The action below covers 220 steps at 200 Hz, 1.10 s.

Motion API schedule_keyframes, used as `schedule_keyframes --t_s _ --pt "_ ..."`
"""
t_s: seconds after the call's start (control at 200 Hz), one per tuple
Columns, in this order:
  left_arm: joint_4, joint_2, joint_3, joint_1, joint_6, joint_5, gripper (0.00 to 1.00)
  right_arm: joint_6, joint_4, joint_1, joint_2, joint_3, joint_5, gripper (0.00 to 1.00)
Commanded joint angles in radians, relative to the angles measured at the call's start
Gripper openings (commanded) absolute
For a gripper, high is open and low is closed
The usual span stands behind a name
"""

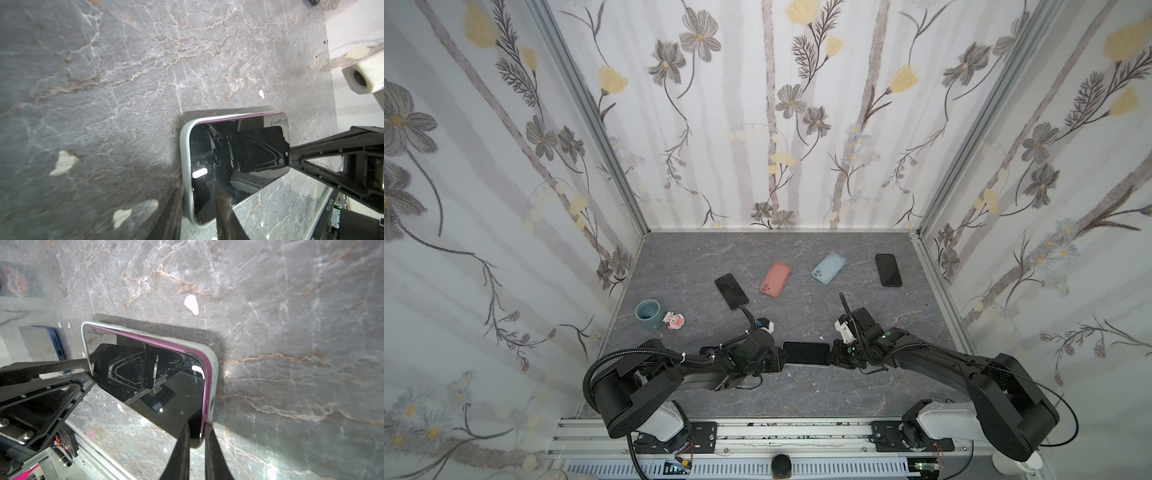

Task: Put the phone into the phone case

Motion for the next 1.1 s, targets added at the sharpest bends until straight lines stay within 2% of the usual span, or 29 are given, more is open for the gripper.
schedule_keyframes --t_s 0.0,0.804,1.094 --pt "-0.076 0.002 -0.001 0.002 0.005 -0.005 0.31 -0.021 -0.067 0.008 0.016 -0.001 0.068 0.12" --pt "-0.076 0.005 -0.005 0.002 0.006 -0.005 0.31 -0.021 -0.103 0.029 0.093 -0.032 0.164 0.12" --pt "-0.084 -0.004 -0.005 0.001 0.009 -0.012 0.3 -0.022 -0.19 0.068 0.097 0.035 0.244 0.13"
